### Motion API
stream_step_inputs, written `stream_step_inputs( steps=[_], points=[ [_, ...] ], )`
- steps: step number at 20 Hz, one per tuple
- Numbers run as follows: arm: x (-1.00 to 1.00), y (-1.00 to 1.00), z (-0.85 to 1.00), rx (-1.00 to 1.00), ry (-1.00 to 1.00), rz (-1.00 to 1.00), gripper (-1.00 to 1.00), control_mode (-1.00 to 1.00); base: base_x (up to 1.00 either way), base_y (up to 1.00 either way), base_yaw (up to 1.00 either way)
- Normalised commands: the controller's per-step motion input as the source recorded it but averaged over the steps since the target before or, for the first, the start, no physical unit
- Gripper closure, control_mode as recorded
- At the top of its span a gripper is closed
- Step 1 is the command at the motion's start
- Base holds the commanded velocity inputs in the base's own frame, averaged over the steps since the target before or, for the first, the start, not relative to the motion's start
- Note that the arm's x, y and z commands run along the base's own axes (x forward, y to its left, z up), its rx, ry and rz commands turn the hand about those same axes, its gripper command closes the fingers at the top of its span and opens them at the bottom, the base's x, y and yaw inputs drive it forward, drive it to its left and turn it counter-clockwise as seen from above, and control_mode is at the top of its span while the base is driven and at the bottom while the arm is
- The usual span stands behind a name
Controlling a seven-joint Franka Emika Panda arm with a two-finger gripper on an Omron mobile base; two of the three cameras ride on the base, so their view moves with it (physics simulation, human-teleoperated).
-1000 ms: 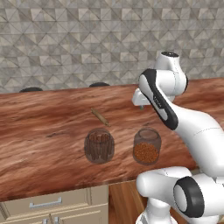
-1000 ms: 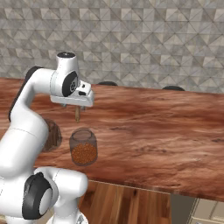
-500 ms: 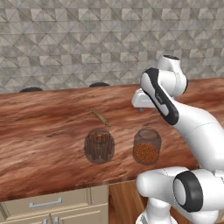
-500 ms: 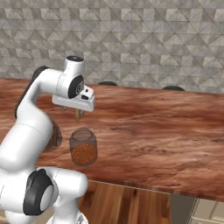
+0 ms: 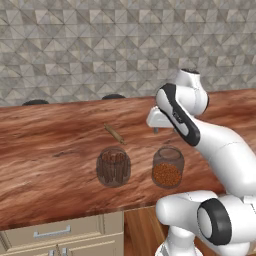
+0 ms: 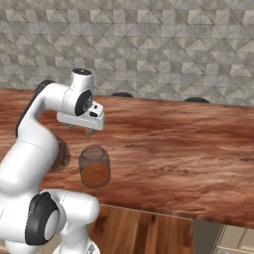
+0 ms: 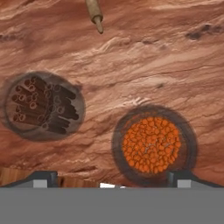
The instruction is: Pick the jar and jar from the dining table and place them in the open cabinet. Close the cabinet after placing the objects.
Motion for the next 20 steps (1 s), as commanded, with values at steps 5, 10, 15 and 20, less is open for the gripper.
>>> stream_step_inputs(
  steps=[5,10,15,20],
  points=[
    [0.01,-0.01,-0.27,0.02,0.0,0.0,-1.0,-1.0,0.0,0.0,0.0],
    [0.0,-0.05,-0.24,0.0,0.0,0.0,-1.0,-1.0,0.0,0.0,0.0],
    [0.04,-0.02,-0.33,0.0,0.0,0.0,-1.0,-1.0,0.0,0.0,0.0],
    [0.17,0.0,-0.47,0.0,0.01,0.0,-1.0,-1.0,0.0,0.0,0.0]
  ],
)
